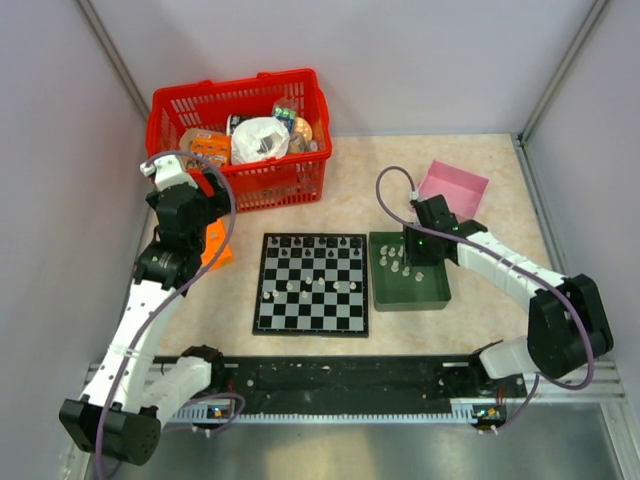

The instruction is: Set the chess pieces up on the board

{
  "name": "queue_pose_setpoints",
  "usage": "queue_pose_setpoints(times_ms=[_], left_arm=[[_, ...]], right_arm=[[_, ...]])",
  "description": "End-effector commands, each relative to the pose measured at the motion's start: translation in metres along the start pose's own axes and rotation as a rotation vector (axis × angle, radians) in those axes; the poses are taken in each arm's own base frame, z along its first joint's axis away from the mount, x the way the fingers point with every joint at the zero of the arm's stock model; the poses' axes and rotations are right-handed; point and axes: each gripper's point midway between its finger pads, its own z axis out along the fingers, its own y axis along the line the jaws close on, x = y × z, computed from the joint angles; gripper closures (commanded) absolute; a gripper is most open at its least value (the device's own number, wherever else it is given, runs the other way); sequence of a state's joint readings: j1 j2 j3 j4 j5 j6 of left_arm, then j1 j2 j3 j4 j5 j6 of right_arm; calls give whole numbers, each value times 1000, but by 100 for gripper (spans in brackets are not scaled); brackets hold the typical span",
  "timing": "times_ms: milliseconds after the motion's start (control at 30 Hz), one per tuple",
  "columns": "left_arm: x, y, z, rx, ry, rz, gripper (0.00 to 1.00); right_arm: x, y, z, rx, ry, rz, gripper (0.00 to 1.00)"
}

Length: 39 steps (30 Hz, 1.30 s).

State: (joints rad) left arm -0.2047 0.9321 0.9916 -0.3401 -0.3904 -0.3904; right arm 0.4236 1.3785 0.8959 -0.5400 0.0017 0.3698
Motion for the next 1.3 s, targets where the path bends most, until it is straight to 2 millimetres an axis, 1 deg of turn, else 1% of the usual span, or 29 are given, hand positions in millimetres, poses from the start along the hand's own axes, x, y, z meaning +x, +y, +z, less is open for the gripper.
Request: queue_pose_setpoints(times_ms=[0,267,367,400,500,1200,1233,1267], left_arm=[[-9,-1,4,0,-44,-10,1],[-11,2,2,-7,-54,-12,1],[-11,3,1,-15,-57,-12,1],[-11,3,1,-13,-56,-12,1],[-9,3,2,-15,-52,-10,1],[-14,6,-2,-24,-66,-12,1],[-14,6,-2,-23,-68,-12,1],[-14,6,-1,-25,-67,-10,1]], right_arm=[[3,8,8,-27,21,-10,64],[6,5,21,-1,40,-10,65],[5,7,24,-4,37,-11,68],[4,3,25,19,29,-11,68],[3,1,28,30,25,-12,68],[8,-2,37,41,49,-27,71],[9,-2,37,41,52,-26,71],[10,-1,38,39,54,-25,74]])
